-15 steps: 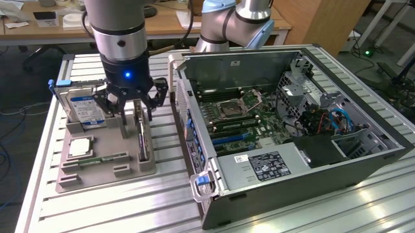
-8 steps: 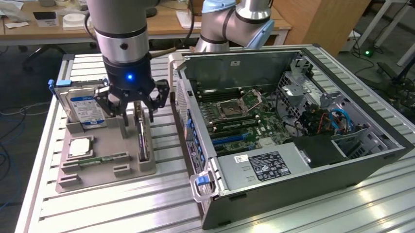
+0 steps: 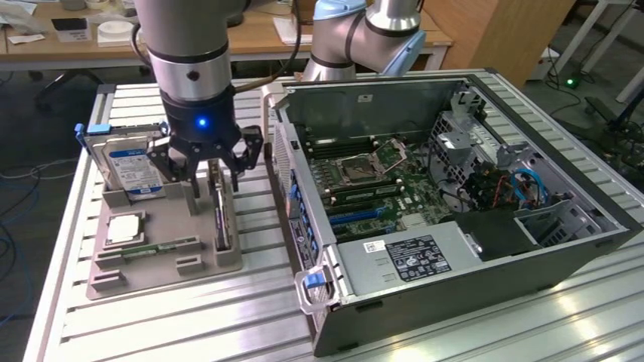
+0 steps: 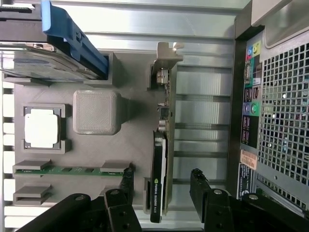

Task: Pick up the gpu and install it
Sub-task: 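Pick up the gpu and move the gpu toward the slot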

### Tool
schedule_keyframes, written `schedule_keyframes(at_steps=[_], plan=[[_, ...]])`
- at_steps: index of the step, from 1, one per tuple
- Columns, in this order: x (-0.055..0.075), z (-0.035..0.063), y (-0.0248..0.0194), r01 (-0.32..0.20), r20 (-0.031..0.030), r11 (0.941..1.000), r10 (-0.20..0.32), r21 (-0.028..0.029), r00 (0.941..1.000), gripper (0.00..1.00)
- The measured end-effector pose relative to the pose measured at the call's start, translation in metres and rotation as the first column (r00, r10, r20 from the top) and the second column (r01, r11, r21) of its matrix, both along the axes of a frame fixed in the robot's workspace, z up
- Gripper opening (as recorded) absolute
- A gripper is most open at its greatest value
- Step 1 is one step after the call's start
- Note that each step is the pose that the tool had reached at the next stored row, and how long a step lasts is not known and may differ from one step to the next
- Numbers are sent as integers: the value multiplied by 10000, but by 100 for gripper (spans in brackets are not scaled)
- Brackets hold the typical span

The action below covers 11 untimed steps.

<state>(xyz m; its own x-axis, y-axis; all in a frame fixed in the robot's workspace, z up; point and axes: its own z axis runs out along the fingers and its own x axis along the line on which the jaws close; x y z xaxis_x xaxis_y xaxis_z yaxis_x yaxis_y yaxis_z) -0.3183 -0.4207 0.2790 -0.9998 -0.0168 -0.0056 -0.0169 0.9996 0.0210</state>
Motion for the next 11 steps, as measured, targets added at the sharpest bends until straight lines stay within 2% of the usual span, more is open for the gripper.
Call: schedule_keyframes(at_steps=[11], plan=[[-9,-29,1,1,4,10000,-1,3,10000,59]])
